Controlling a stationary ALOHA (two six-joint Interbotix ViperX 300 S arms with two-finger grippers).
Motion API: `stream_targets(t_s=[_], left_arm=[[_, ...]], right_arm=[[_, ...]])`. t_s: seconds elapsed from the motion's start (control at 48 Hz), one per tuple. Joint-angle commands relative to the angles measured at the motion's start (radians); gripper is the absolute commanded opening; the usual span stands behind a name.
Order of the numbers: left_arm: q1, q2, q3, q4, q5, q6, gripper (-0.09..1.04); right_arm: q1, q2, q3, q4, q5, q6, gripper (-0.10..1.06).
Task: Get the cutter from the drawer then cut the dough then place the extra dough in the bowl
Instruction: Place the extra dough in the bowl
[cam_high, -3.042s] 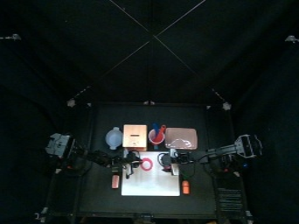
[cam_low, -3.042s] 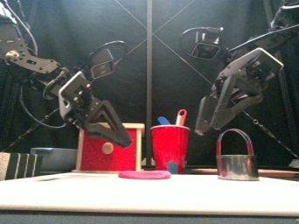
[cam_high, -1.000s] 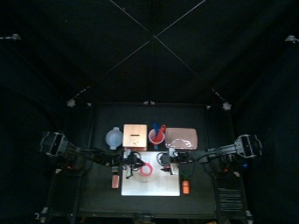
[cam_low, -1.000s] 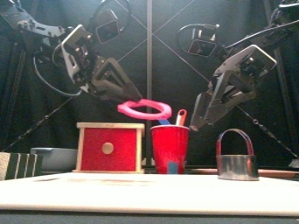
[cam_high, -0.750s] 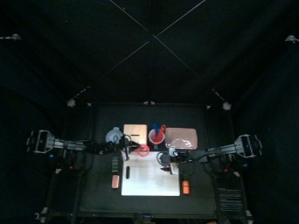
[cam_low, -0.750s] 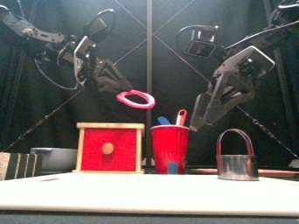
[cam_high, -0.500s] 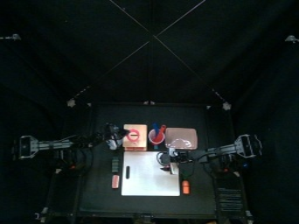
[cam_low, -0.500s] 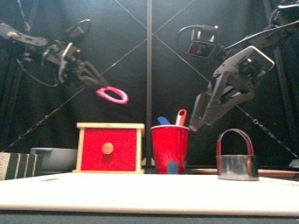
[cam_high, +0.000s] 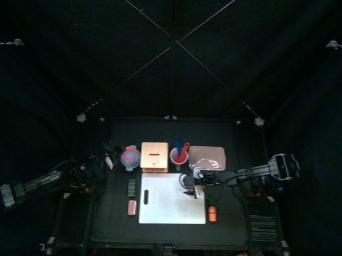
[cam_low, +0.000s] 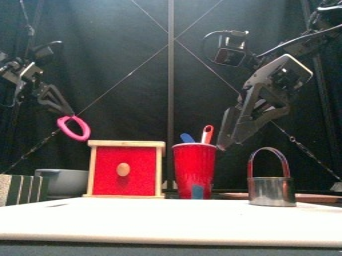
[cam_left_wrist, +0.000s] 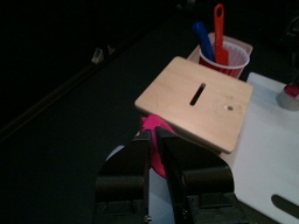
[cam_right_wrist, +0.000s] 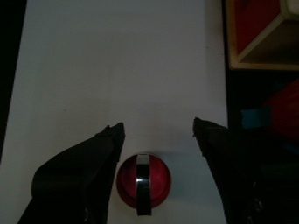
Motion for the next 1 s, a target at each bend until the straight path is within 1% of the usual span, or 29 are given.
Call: stream_targets(t_s=[0.021, 0.375, 0.479, 0.625, 0.729, 0.792, 0.875, 0.938, 1.0], left_arm=[[0.005, 0.061, -0.029, 0.000, -0.008, 0.000, 0.50], [-0.031, 0.314, -0.066, 0.000, -0.129, -0.002, 0.50], [-0.055, 0.374, -0.080, 0.002, -0.138, -0.003, 0.50], [-0.074, 0.428, -0.072, 0.000, -0.130, -0.003, 0.50], [-0.084, 0.436, -0.060, -0.003, -0.126, -0.005, 0.52], [-0.086, 0.434, -0.058, -0.012, -0.135, -0.006, 0.54], [-0.086, 0.425, -0.060, -0.041, -0.158, -0.008, 0.59], [-0.086, 0.419, -0.058, -0.058, -0.172, -0.006, 0.66], [-0.086, 0.413, -0.058, -0.072, -0.184, -0.006, 0.74]], right_arm=[[-0.005, -0.012, -0.017, 0.000, -0.006, 0.000, 0.95], [-0.008, -0.012, -0.026, -0.002, -0.006, -0.003, 0.95], [-0.008, -0.012, -0.026, -0.002, -0.006, -0.003, 0.95], [-0.008, -0.012, -0.026, 0.000, -0.006, -0.002, 0.95], [-0.008, -0.012, -0.026, 0.000, -0.002, -0.002, 0.95], [-0.008, -0.012, -0.026, 0.000, -0.002, -0.002, 0.95], [-0.008, -0.012, -0.028, 0.000, -0.002, 0.000, 0.95], [-0.008, -0.012, -0.029, 0.000, -0.002, 0.000, 0.95], [-0.008, -0.011, -0.029, 0.000, -0.002, 0.000, 0.95]])
